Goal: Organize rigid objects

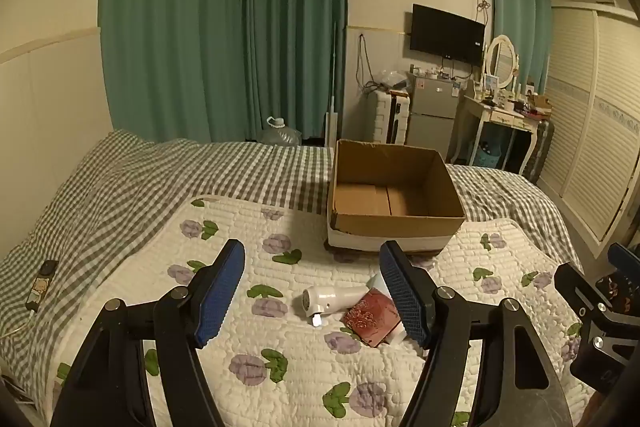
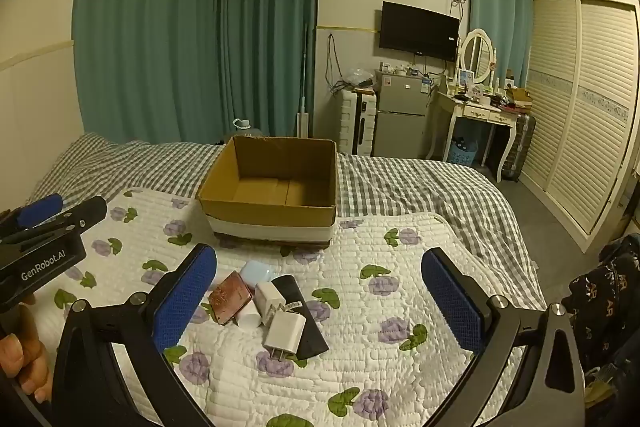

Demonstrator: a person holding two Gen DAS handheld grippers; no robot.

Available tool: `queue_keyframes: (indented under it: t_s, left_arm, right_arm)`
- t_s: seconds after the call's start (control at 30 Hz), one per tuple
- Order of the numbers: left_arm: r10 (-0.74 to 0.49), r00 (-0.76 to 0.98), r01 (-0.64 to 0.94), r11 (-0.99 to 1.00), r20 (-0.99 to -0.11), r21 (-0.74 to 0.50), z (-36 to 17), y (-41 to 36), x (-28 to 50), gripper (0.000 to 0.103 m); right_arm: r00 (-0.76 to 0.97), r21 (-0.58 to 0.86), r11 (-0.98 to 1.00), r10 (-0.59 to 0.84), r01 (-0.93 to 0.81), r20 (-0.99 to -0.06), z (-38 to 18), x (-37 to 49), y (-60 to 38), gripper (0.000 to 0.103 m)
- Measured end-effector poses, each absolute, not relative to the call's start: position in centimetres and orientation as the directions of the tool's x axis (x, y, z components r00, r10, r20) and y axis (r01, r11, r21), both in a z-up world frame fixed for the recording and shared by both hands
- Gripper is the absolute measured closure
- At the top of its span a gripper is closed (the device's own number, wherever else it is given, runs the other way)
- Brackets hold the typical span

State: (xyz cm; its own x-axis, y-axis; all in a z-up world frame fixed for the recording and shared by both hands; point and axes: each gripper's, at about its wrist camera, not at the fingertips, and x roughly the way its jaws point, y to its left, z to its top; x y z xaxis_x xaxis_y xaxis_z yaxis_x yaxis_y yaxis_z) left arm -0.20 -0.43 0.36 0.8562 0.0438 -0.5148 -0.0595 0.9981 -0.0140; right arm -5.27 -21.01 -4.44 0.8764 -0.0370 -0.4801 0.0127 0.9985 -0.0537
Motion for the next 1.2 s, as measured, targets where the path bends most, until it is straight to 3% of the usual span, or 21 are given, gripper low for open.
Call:
queue_keyframes:
  t_s: [1.2]
  left_arm:
    - [0.044, 0.874, -0.055, 0.998, -0.484, -0.009, 0.7, -1.0, -0.5, 0.03]
  right_arm:
    - [0.878, -0.05, 0.999, -0.027, 0.004, -0.477, -4.0, -5.3, -20.5, 0.0]
